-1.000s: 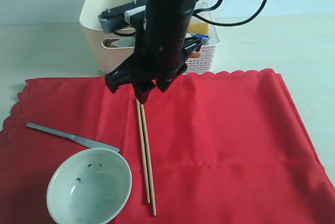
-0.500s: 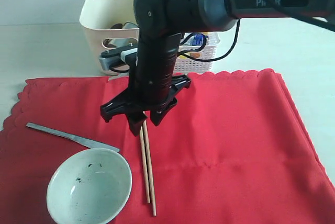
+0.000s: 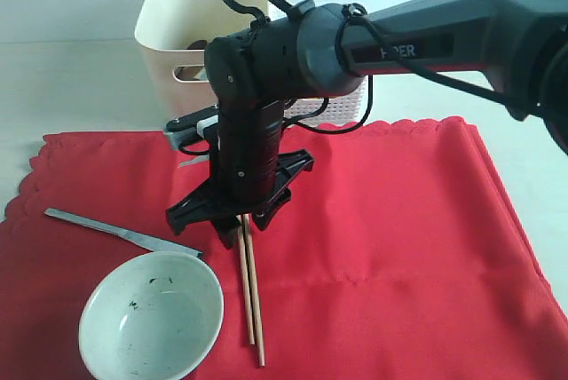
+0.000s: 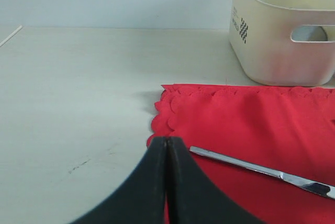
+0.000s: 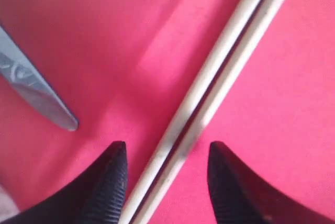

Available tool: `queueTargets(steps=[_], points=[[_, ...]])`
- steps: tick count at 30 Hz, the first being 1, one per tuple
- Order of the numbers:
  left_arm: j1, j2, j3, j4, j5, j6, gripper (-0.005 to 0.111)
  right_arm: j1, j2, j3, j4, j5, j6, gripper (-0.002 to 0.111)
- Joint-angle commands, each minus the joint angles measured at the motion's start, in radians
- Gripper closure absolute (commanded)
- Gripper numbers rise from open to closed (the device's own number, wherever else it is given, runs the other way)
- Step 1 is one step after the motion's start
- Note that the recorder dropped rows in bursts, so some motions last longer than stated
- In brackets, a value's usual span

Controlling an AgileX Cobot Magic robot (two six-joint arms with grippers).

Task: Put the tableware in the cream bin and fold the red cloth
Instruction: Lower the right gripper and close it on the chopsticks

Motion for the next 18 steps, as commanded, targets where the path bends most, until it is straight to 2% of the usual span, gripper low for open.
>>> queueTargets(steps=[1,18], points=[[0.001,-0.006,0.003,-0.009,-0.007,-0.003,0.107,0.001,0.0,-0.001,-0.02,-0.033,0.02,0.061],[0.001,-0.006,0.003,-0.009,-0.007,-0.003,0.107,0.001,0.012,-0.001,-0.007,-0.028,0.029,0.061]])
